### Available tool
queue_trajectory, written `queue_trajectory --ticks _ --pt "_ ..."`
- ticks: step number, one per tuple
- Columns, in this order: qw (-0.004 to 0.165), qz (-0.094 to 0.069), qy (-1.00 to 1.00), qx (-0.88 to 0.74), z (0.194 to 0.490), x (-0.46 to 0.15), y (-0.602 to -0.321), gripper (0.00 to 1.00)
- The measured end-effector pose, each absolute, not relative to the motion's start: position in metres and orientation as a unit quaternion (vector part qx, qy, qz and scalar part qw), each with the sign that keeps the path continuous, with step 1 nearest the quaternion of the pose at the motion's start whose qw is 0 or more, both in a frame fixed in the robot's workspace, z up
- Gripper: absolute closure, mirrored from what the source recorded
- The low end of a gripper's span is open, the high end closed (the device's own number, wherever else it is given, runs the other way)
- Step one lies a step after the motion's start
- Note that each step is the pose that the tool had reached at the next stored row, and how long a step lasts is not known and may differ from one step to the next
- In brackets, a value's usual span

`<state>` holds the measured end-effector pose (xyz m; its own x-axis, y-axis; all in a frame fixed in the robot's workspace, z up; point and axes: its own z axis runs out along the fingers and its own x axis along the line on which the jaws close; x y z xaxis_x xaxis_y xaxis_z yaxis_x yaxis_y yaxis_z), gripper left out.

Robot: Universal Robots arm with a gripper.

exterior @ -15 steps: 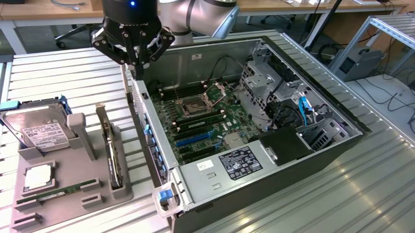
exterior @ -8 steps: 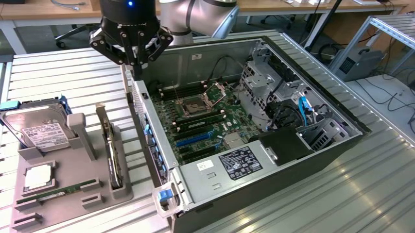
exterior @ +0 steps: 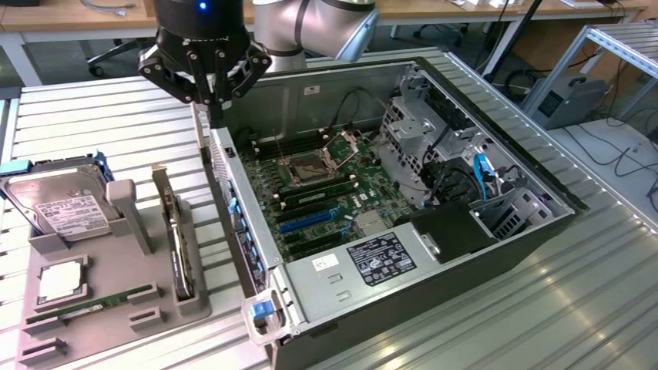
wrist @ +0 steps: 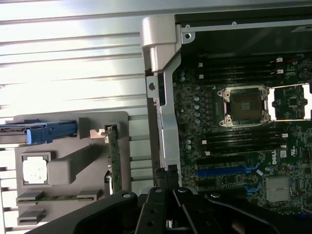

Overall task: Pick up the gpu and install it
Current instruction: 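Reach for the gpu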

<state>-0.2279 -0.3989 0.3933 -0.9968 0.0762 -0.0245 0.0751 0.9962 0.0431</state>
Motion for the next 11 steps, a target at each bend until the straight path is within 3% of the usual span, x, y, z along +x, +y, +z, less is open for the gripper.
queue_trajectory --ticks 11 --pt "0.013 0.021 0.999 0.038 0.3933 -0.2319 -0.3989 0.89"
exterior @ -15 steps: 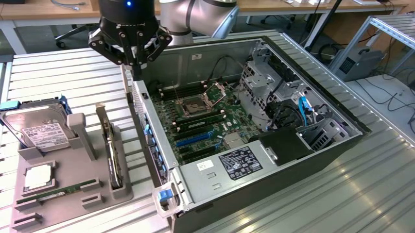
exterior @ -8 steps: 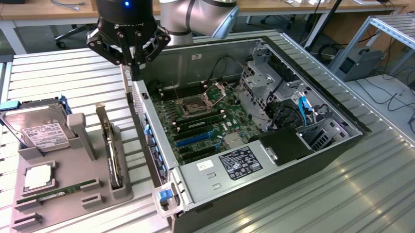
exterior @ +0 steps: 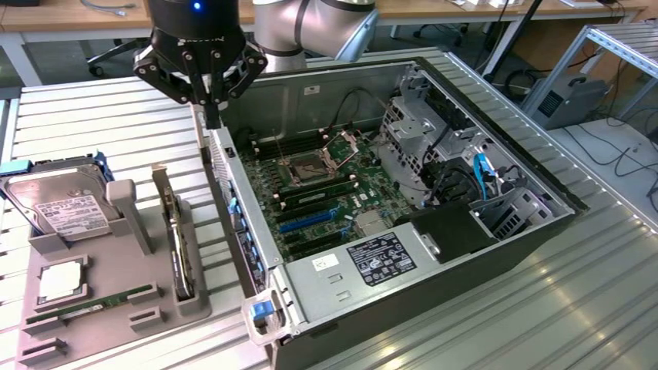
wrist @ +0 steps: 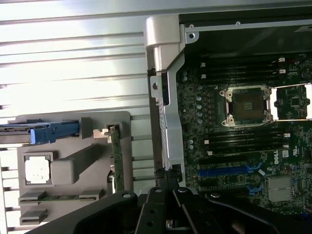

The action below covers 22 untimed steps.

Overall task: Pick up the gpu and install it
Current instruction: 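Reach for the gpu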

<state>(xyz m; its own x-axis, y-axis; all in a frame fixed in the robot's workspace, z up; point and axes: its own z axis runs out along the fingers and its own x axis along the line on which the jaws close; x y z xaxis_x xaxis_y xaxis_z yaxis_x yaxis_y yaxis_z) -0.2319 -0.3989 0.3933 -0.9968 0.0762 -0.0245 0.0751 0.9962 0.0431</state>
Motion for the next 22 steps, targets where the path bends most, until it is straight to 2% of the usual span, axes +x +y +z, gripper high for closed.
queue_trajectory --ticks 22 --pt "0.013 0.021 0.999 0.038 0.3933 -0.2385 -0.3989 0.89"
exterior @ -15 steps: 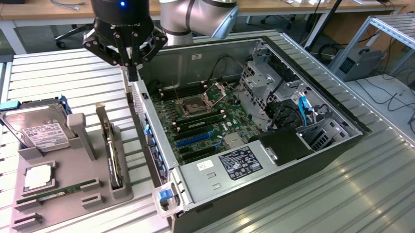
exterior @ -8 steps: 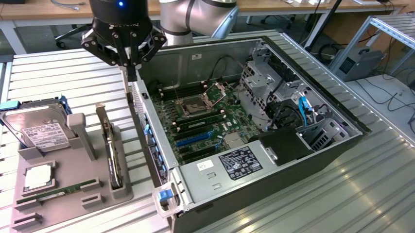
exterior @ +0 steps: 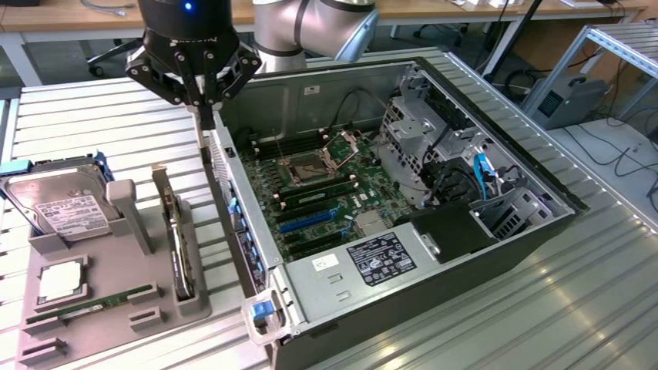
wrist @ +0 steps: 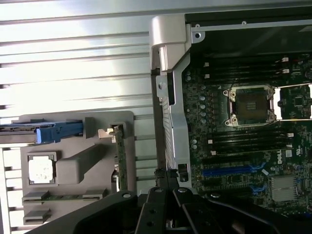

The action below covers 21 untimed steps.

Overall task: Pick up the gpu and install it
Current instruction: 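Reach for the gpu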

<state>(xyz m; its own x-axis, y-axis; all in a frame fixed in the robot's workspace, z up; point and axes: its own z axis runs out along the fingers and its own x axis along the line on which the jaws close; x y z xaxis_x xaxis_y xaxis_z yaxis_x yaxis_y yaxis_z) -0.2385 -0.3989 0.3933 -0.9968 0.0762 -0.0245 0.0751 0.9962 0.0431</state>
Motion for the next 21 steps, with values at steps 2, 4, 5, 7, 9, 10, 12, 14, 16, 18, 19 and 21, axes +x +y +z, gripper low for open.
queue_trajectory --ticks 2,4,5,7,9,10,12,14,16,18,19,21 --pt "0.013 0.021 0.999 0.038 0.393 -0.239 -0.399 0.89" --pt "0.013 0.021 0.999 0.038 0.393 -0.240 -0.399 0.89" --pt "0.013 0.021 0.999 0.038 0.393 -0.241 -0.399 0.89" --pt "0.013 0.021 0.999 0.038 0.393 -0.244 -0.399 0.89" --pt "0.013 0.021 0.999 0.038 0.393 -0.250 -0.399 0.89" --pt "0.013 0.021 0.999 0.038 0.393 -0.251 -0.399 0.89" --pt "0.013 0.021 0.999 0.038 0.393 -0.252 -0.399 0.89" --pt "0.013 0.021 0.999 0.038 0.393 -0.254 -0.399 0.89" --pt "0.013 0.021 0.999 0.038 0.393 -0.257 -0.399 0.89" --pt "0.013 0.021 0.999 0.038 0.393 -0.260 -0.399 0.89" --pt "0.013 0.021 0.999 0.038 0.393 -0.262 -0.399 0.89" --pt "0.013 0.020 0.999 0.038 0.393 -0.266 -0.399 0.89"
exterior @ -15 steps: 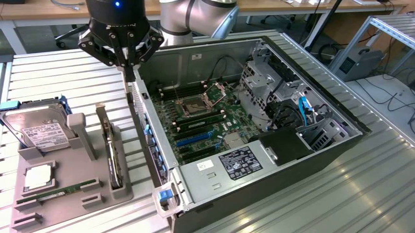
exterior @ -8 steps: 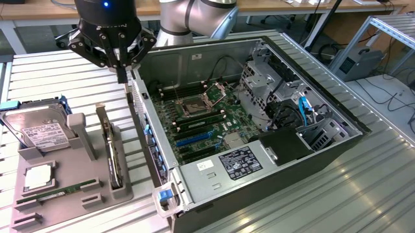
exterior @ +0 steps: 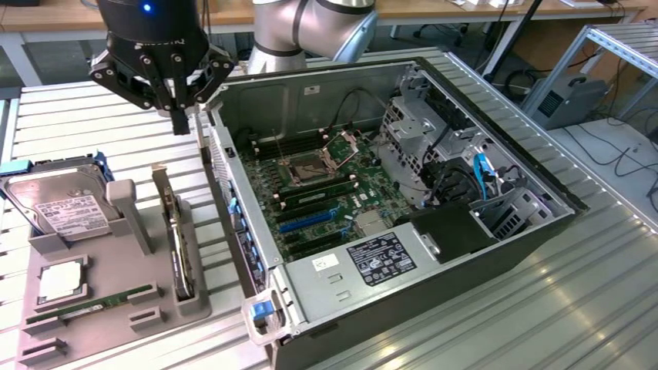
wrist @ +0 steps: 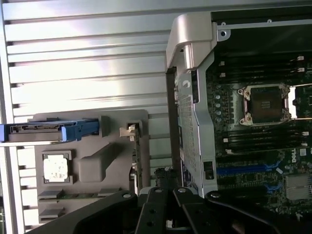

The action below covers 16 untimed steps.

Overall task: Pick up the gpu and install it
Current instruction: 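Reach for the gpu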

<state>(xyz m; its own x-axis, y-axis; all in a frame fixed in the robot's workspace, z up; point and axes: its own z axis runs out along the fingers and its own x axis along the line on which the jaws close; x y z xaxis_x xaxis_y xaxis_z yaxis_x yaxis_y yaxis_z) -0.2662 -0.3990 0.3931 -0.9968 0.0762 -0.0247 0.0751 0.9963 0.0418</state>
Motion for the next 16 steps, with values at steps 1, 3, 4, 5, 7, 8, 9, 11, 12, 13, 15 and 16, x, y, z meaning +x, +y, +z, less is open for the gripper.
queue_trajectory --ticks 1,3,4,5,7,8,9,11,12,13,15,16 --pt "0.013 0.020 0.999 0.038 0.3929 -0.2690 -0.3989 0.89" --pt "0.013 0.020 0.999 0.038 0.3929 -0.2724 -0.3989 0.89" --pt "0.013 0.020 0.999 0.038 0.3929 -0.2727 -0.3989 0.89" --pt "0.013 0.020 0.999 0.038 0.3929 -0.2727 -0.3989 0.89" --pt "0.013 0.020 0.999 0.038 0.3929 -0.2728 -0.3989 0.89" --pt "0.013 0.020 0.999 0.038 0.3929 -0.2728 -0.3990 0.89" --pt "0.013 0.020 0.999 0.038 0.3929 -0.2729 -0.3991 0.89" --pt "0.013 0.020 0.999 0.038 0.3929 -0.2728 -0.4001 0.89" --pt "0.013 0.020 0.999 0.038 0.3928 -0.2728 -0.4005 0.89" --pt "0.013 0.020 0.999 0.038 0.3929 -0.2728 -0.4009 0.89" --pt "0.013 0.020 0.999 0.038 0.3929 -0.2728 -0.4015 0.89" --pt "0.013 0.020 0.999 0.038 0.3929 -0.2728 -0.4018 0.89"
